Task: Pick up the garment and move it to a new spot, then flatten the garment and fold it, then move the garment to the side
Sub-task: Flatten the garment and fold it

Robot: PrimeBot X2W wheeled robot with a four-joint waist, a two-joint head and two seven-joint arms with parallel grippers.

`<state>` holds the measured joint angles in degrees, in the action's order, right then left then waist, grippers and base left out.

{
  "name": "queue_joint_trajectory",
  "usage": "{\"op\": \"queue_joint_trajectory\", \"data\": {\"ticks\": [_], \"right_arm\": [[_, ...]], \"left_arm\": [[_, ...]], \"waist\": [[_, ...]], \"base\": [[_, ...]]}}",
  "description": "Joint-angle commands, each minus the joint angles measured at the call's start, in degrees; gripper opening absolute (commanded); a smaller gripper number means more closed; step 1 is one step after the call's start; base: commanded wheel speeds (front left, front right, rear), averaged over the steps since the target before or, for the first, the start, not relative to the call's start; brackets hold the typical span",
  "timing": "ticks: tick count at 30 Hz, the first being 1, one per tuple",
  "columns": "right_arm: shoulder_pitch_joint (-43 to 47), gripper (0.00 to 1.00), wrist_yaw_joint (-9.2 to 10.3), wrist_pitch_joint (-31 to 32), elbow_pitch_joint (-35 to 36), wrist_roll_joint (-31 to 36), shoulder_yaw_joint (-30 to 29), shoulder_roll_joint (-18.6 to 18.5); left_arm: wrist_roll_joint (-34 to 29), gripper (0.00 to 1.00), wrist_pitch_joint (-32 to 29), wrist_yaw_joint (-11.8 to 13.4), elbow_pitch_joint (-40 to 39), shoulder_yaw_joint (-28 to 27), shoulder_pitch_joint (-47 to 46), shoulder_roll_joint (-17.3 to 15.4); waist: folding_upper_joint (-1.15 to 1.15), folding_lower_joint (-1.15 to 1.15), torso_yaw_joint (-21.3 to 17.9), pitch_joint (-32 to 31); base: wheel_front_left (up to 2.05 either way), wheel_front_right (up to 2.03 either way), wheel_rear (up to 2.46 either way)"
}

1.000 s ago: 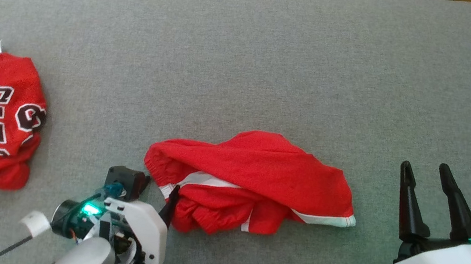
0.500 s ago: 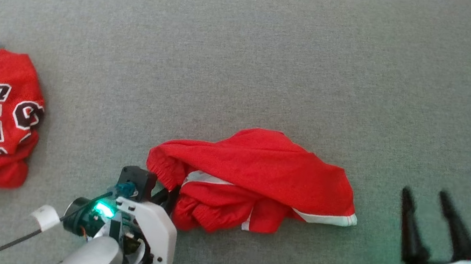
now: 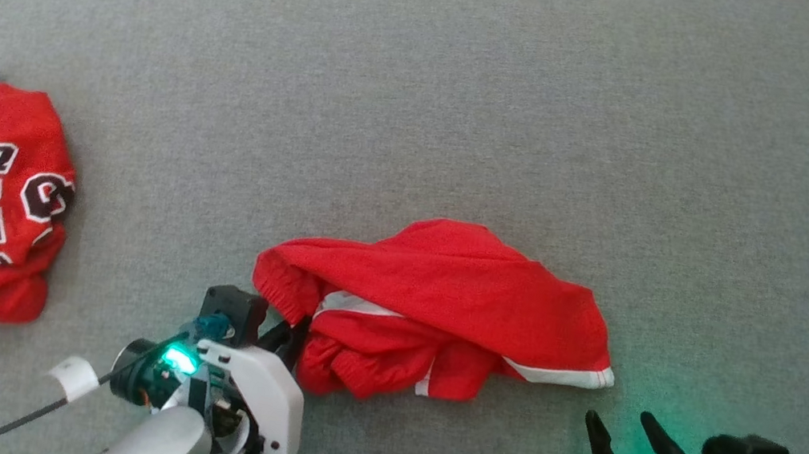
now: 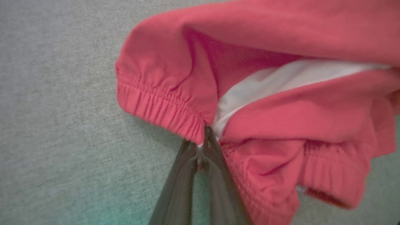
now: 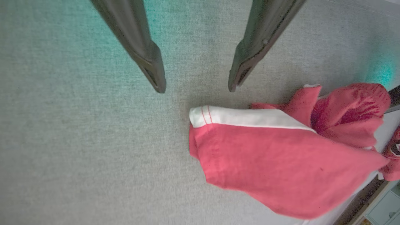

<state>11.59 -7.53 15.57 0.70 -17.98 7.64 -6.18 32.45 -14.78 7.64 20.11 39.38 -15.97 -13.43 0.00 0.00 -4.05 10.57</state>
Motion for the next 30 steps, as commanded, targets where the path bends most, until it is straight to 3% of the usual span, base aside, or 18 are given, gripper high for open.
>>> {"op": "queue_joint_trajectory", "data": {"ticks": [1,15,16,17,18,25,30], "right_arm": [[-3.9,1.00,0.04,-0.7,-0.4,0.2,1.4,-0.3],[-11.4,1.00,0.04,-3.5,-9.5,1.3,3.6,-1.0],[-11.6,0.82,0.04,-3.6,-9.6,1.3,3.8,-1.2],[-11.7,0.47,0.04,-3.6,-9.7,1.2,4.1,-1.3],[-11.9,0.00,0.04,-3.7,-9.7,1.1,4.3,-1.4],[-11.7,0.00,0.04,-4.1,-6.5,1.1,3.6,-2.5],[-11.9,0.00,0.04,-3.6,-0.7,1.3,0.9,-3.9]], "left_arm": [[0.2,0.00,0.4,0.5,-0.5,-1.2,-0.8,-0.3],[0.1,0.00,1.7,0.8,0.2,-0.8,-1.3,0.2],[0.2,0.00,1.8,0.8,0.3,-0.8,-1.3,0.2],[0.1,0.00,2.0,0.9,0.3,-0.8,-1.3,0.2],[0.2,0.00,2.1,0.9,0.4,-0.8,-1.4,0.2],[-0.8,0.00,5.4,1.8,-2.1,-1.5,-1.9,-0.5],[-2.4,0.00,7.6,3.4,-11.0,-3.5,-2.9,-3.3]], "waist": [[0.00,0.00,0.3,0.1],[0.00,0.00,1.9,0.2],[0.00,0.00,2.0,0.2],[0.00,0.00,2.0,0.2],[0.00,0.00,2.1,0.2],[0.00,0.00,2.1,-0.1],[0.00,0.00,1.9,-1.0]], "base": [[0.00,0.00,0.00],[0.00,0.00,0.00],[0.00,0.00,0.00],[0.00,0.00,0.00],[0.00,0.00,0.00],[0.00,0.00,0.00],[0.00,0.00,0.00]]}}
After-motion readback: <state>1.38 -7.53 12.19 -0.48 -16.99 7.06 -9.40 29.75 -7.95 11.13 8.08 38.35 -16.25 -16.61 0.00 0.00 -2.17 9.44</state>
